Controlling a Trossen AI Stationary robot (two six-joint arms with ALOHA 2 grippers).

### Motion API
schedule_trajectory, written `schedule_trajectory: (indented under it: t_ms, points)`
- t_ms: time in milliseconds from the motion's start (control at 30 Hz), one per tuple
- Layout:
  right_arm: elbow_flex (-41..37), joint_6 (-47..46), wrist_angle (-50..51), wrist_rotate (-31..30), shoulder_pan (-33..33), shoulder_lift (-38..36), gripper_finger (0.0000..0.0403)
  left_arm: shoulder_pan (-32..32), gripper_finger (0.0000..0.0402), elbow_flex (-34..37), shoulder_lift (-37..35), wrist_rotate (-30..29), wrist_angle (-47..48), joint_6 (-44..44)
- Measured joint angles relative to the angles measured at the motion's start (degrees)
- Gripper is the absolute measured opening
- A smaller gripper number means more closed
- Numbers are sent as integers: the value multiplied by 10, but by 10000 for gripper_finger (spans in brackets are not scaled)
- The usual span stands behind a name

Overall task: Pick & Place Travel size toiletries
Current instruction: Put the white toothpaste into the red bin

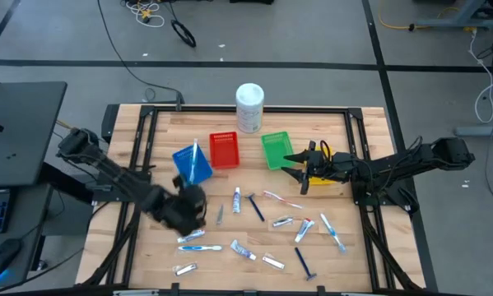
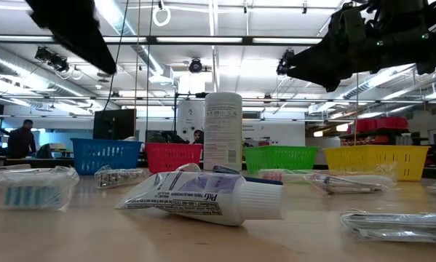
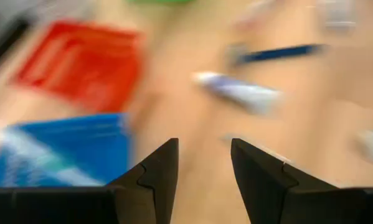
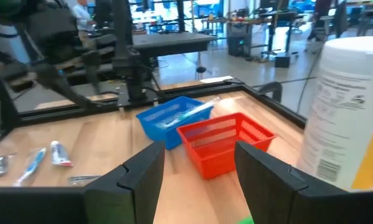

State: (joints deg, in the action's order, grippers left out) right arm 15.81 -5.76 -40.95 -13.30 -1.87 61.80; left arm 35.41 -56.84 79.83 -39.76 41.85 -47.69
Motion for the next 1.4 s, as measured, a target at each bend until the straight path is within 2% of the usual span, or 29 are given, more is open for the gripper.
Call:
schedule_trajectory:
  t_ms: [133, 300, 433, 600, 800, 967, 1067, 1267, 1400]
  points:
    - [0, 0, 0, 5, 0, 0, 204, 58, 155, 0, 0, 21, -75, 21]
    - [0, 10, 0, 4, 0, 0, 204, 104, 155, 2, 22, 4, -89, 1]
    - [0, -26, 2, 6, -1, 0, 204, 113, 155, 13, 55, 1, -96, 0]
    - [0, -52, 43, 63, -20, 0, 204, 113, 155, 16, 97, -19, -98, -7]
    - [0, -70, 69, -2, -67, 51, 204, 102, 155, 16, 122, -15, -98, -57]
    - [0, 28, -20, -62, -67, 113, 204, 92, 155, 16, 122, -26, -99, -98]
    - [0, 53, -100, -61, -64, 141, 204, 82, 155, 16, 122, -29, -99, -123]
    - [2, 83, -154, -59, -64, 170, 204, 73, 155, 16, 122, -29, -106, -121]
    - [15, 76, -172, -14, -64, 182, 204, 74, 155, 16, 122, -32, -123, -119]
